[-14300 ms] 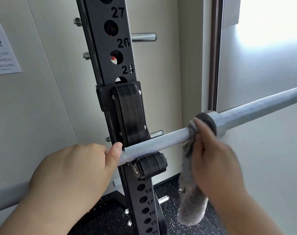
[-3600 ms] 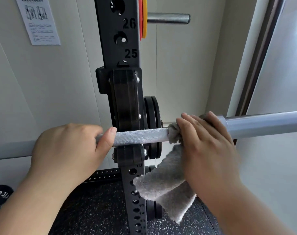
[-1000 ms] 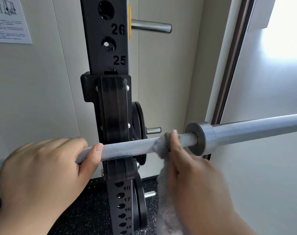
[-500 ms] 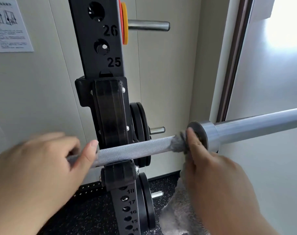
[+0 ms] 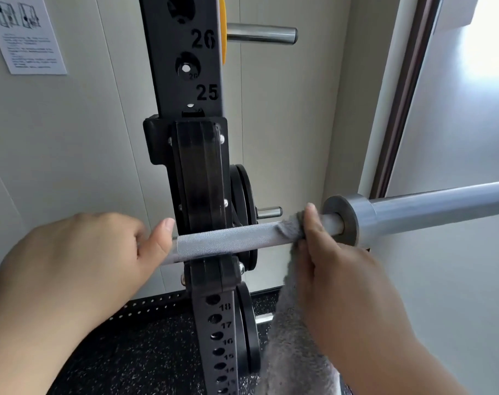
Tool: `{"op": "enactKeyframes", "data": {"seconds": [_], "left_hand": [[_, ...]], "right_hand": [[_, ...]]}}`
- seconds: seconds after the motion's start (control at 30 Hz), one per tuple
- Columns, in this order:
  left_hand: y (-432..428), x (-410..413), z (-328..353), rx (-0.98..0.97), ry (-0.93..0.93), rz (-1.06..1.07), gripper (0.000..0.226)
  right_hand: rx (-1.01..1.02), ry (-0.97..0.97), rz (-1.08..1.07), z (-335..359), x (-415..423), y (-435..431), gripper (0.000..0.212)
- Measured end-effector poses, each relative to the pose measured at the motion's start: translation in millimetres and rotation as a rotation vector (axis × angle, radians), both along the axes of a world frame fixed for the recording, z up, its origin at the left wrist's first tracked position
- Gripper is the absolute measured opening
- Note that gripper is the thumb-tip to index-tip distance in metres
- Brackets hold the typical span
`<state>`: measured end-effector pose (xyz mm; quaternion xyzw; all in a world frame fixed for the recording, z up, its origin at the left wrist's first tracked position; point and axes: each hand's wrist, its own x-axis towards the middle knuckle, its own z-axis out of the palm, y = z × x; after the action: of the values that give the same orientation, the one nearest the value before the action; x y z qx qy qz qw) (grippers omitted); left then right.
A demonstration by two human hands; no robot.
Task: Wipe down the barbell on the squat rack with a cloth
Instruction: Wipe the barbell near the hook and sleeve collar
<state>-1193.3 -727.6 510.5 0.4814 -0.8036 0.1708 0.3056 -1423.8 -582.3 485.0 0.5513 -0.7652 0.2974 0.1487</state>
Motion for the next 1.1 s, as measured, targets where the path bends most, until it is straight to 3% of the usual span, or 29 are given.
{"op": "enactKeyframes", "data": {"seconds": [0.13, 0.2, 0.33, 0.47, 0.6, 0.73, 0.83, 0.93, 1.1], "left_hand": [[6.6, 0.4, -8.9, -0.122, 0.101, -0.026, 0.072], [5.9, 3.3, -15.7, -0.142, 0.116, -0.019, 0.066], [6.9, 4.4, -18.0, -0.139, 0.137, -0.026, 0.064], [11.5, 4.6, -13.3, -0.109, 0.064, -0.062, 0.064], [7.5, 9.6, -6.3, -0.100, -0.074, -0.141, 0.070], [-5.1, 9.5, 8.5, 0.129, -0.218, -0.047, 0.099], [-1.9, 5.4, 10.1, 0.225, -0.190, 0.001, 0.096], [6.4, 5.1, 7.4, 0.145, -0.168, 0.019, 0.093], [12.1, 7.5, -2.6, -0.029, -0.111, 0.019, 0.088]], "right_hand": [[-0.136, -0.025, -0.070, -2.2, -12.9, 2.6, 0.048], [-0.162, -0.032, -0.091, -3.1, -14.1, 0.9, 0.049], [-0.245, -0.046, 0.059, -13.5, 0.7, -4.5, 0.048], [-0.305, -0.006, -0.091, -12.5, -16.6, -1.7, 0.044], [-0.258, -0.069, 0.029, -18.2, 1.4, -5.4, 0.047], [-0.218, -0.092, -0.064, -13.1, -15.4, 1.6, 0.043], [-0.220, -0.021, -0.076, -14.1, -6.3, -1.4, 0.049], [-0.201, -0.028, 0.049, -20.6, 4.1, 0.7, 0.051], [-0.230, -0.098, -0.087, -17.8, -12.1, 3.8, 0.046]]}}
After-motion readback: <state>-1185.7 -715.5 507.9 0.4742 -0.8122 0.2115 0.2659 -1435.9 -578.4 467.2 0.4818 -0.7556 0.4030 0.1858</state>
